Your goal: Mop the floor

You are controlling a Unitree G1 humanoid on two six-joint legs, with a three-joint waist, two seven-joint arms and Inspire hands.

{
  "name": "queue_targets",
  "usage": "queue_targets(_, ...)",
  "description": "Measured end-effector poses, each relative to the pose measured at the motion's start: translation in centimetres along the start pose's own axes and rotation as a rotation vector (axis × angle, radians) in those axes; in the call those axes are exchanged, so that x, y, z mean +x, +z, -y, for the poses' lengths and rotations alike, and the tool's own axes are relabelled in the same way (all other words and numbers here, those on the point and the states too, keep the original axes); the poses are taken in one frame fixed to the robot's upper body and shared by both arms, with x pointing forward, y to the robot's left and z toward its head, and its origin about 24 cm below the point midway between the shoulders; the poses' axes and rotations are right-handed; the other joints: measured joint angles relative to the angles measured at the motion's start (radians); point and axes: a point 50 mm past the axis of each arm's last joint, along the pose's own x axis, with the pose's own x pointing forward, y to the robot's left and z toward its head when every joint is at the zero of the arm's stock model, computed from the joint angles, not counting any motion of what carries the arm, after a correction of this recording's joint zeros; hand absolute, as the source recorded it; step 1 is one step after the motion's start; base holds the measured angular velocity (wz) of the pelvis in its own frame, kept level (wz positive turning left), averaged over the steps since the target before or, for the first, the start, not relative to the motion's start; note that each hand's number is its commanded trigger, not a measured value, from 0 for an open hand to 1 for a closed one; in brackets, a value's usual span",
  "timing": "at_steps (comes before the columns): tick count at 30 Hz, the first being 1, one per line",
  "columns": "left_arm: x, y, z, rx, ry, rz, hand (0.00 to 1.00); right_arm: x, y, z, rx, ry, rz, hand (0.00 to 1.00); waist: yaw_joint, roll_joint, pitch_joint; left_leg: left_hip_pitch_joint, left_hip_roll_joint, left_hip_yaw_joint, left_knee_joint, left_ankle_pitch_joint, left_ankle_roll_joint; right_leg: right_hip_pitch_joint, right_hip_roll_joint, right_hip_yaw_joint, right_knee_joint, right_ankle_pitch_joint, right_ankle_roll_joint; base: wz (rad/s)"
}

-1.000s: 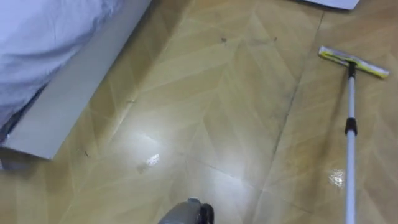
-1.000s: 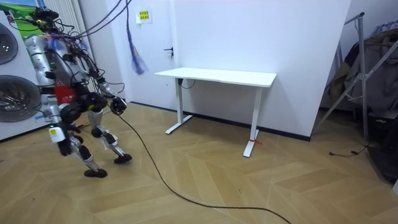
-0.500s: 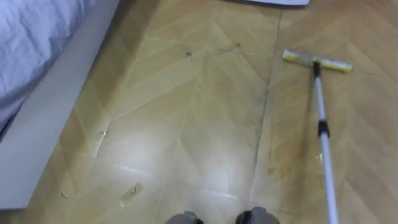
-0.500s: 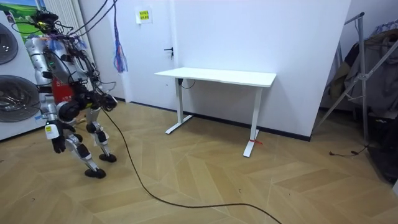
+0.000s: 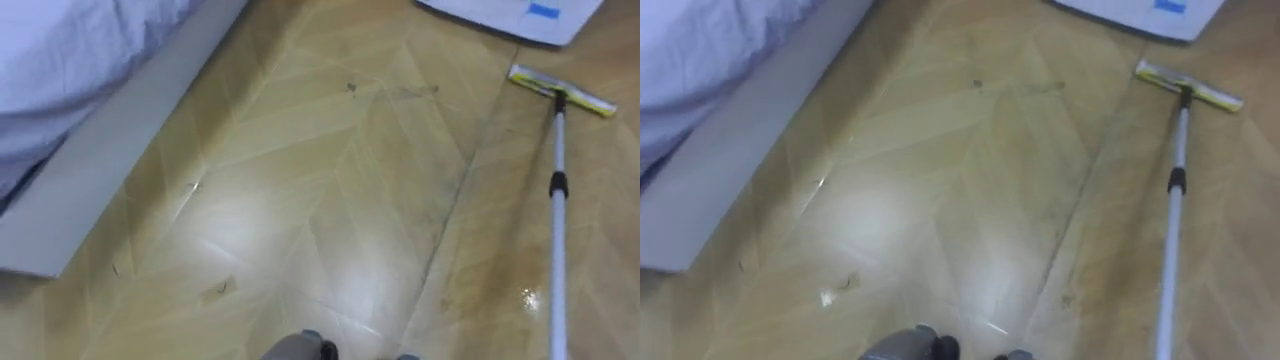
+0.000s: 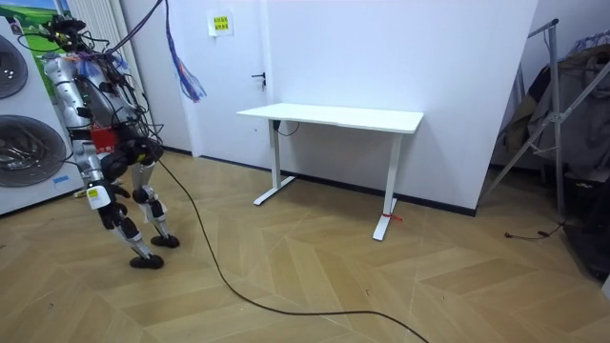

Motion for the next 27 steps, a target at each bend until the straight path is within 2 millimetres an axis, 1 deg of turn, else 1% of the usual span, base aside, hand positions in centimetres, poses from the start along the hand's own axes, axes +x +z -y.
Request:
queue_targets(1,0.0,0.4,0.1,-0.004,0.004,0.015,0.00,0.2,-0.7,-0.5,-0.008,0.002,-0.019,1.00,-0.010,0.002,-0.0013,0.003,0.000,0.000,-0.003,-0.001,0.001,0.001,0.000,0.000,-0.004,0.000,0.000,-0.31)
queue_targets(2,0.0,1.0,0.2,-0.003,0.014,0.035,0.00,0.4,-1.7,-1.7,-0.025,0.015,-0.046,1.00,-0.029,0.006,0.0000,0.010,0.000,0.001,-0.009,-0.002,0.001,0.006,0.002,0.000,-0.018,0.000,0.000,-0.45)
queue_targets(3,-0.1,1.3,0.5,-0.007,0.020,0.047,0.00,0.6,-2.7,-2.7,-0.037,0.029,-0.070,1.00,-0.038,0.006,-0.0009,0.022,0.001,0.003,-0.027,0.000,-0.001,0.023,0.006,-0.004,-0.057,-0.001,0.002,-0.55)
queue_targets(4,0.0,1.4,0.7,-0.010,0.018,0.050,0.00,0.6,-3.0,-3.2,-0.046,0.034,-0.080,1.00,-0.039,0.007,0.0006,0.033,0.001,0.003,-0.037,0.002,-0.002,0.040,0.010,-0.003,-0.080,-0.001,0.002,-0.72)
queue_targets(6,0.0,0.9,1.7,-0.030,0.011,0.039,0.00,0.7,-4.1,-4.0,-0.059,0.048,-0.115,1.00,-0.046,0.008,0.0091,0.084,0.001,0.003,-0.080,0.010,0.000,0.096,0.015,-0.013,-0.158,0.007,-0.015,-0.62)
queue_targets(7,0.0,0.8,1.8,-0.030,0.008,0.037,0.00,0.7,-4.3,-4.1,-0.064,0.048,-0.120,1.00,-0.051,0.010,0.0088,0.098,0.000,0.003,-0.094,0.012,0.000,0.110,0.013,-0.017,-0.172,0.010,-0.014,-0.17)
queue_targets(8,0.0,0.6,1.8,-0.031,0.016,0.033,0.00,0.7,-4.5,-4.2,-0.071,0.049,-0.129,1.00,-0.070,0.011,0.0086,0.129,-0.004,0.002,-0.129,0.028,0.003,0.139,0.005,-0.025,-0.202,0.018,-0.012,0.08)
queue_targets(9,0.0,0.5,1.7,-0.032,0.034,0.035,0.00,0.7,-4.4,-4.3,-0.073,0.050,-0.128,1.00,-0.077,0.009,0.0096,0.158,-0.005,0.003,-0.168,0.044,0.004,0.168,0.005,-0.026,-0.237,0.029,-0.011,0.10)
queue_targets(10,0.0,0.5,1.6,-0.033,0.041,0.035,0.00,0.7,-4.4,-4.3,-0.078,0.047,-0.127,1.00,-0.076,0.008,0.0102,0.174,-0.004,0.002,-0.185,0.052,0.003,0.177,0.007,-0.026,-0.257,0.038,-0.010,0.00)
queue_targets(11,0.0,0.3,1.3,-0.034,0.055,0.032,0.00,0.7,-4.3,-4.2,-0.080,0.042,-0.124,1.00,-0.076,0.003,0.0119,0.212,-0.005,0.002,-0.229,0.068,0.002,0.212,0.009,-0.028,-0.297,0.053,-0.009,-0.05)
queue_targets(12,0.0,-0.1,1.1,-0.038,0.066,0.022,0.00,0.7,-4.3,-4.2,-0.086,0.039,-0.127,1.00,-0.075,-0.004,0.0110,0.255,-0.007,0.002,-0.274,0.085,0.002,0.250,0.009,-0.029,-0.336,0.064,-0.009,-0.04)
queue_targets(13,0.1,-0.4,1.0,-0.040,0.071,0.015,0.00,0.7,-4.4,-4.2,-0.091,0.037,-0.129,1.00,-0.075,-0.008,0.0102,0.276,-0.007,0.002,-0.295,0.092,0.001,0.270,0.009,-0.030,-0.353,0.069,-0.008,0.00)
queue_targets(15,0.1,-1.5,0.9,-0.054,0.084,-0.010,0.00,0.7,-4.5,-4.1,-0.105,0.033,-0.138,1.00,-0.079,-0.027,0.0082,0.362,-0.013,-0.004,-0.366,0.109,-0.003,0.348,0.010,-0.032,-0.407,0.076,-0.008,0.00)
queue_targets(16,0.1,-1.7,0.9,-0.055,0.086,-0.015,0.00,0.7,-4.5,-4.1,-0.110,0.032,-0.140,1.00,-0.079,-0.032,0.0068,0.381,-0.014,-0.005,-0.383,0.112,-0.004,0.365,0.010,-0.033,-0.419,0.076,-0.008,0.05)
queue_targets(18,0.0,-2.3,0.8,-0.057,0.090,-0.023,0.00,0.7,-4.3,-4.1,-0.126,0.030,-0.135,1.00,-0.074,-0.044,0.0017,0.455,-0.012,-0.011,-0.445,0.123,-0.008,0.440,0.017,-0.041,-0.480,0.087,-0.008,0.04)
queue_targets(20,0.0,-2.5,0.7,-0.065,0.096,-0.029,0.00,0.7,-4.5,-4.0,-0.138,0.025,-0.137,1.00,-0.074,-0.049,0.0017,0.510,-0.010,-0.020,-0.477,0.127,-0.011,0.501,0.024,-0.050,-0.527,0.095,-0.008,0.07)
queue_targets(21,0.0,-2.3,0.5,-0.067,0.099,-0.027,0.00,0.7,-4.5,-4.0,-0.142,0.021,-0.134,1.00,-0.077,-0.052,0.0000,0.533,-0.010,-0.029,-0.487,0.127,-0.011,0.527,0.025,-0.058,-0.546,0.096,-0.008,0.13)
queue_targets(23,0.0,-1.9,0.4,-0.067,0.112,-0.018,0.00,0.7,-4.2,-4.2,-0.144,0.018,-0.120,1.00,-0.077,-0.056,0.0005,0.556,-0.009,-0.033,-0.498,0.127,-0.012,0.555,0.027,-0.068,-0.566,0.098,-0.008,0.08)
queue_targets(24,0.0,-1.7,0.4,-0.066,0.123,-0.014,0.00,0.7,-4.0,-4.4,-0.149,0.016,-0.108,1.00,-0.077,-0.059,0.0033,0.567,-0.008,-0.033,-0.499,0.127,-0.012,0.571,0.029,-0.069,-0.576,0.099,-0.007,0.00)
queue_targets(25,0.0,-1.7,0.3,-0.067,0.126,-0.013,0.00,0.7,-4.0,-4.5,-0.148,0.017,-0.104,1.00,-0.078,-0.060,0.0033,0.574,-0.007,-0.033,-0.501,0.127,-0.012,0.581,0.030,-0.068,-0.583,0.100,-0.008,0.00)
queue_targets(26,0.0,-1.7,0.3,-0.077,0.135,-0.015,0.00,0.7,-4.2,-4.8,-0.145,0.022,-0.103,1.00,-0.080,-0.064,0.0049,0.590,-0.007,-0.033,-0.505,0.127,-0.012,0.603,0.032,-0.066,-0.599,0.101,-0.007,0.00)
queue_targets(27,0.0,-1.8,0.2,-0.084,0.139,-0.020,0.00,0.8,-4.5,-5.1,-0.146,0.028,-0.110,1.00,-0.080,-0.064,0.0045,0.608,-0.005,-0.033,-0.513,0.127,-0.012,0.626,0.035,-0.067,-0.614,0.106,-0.007,0.00)
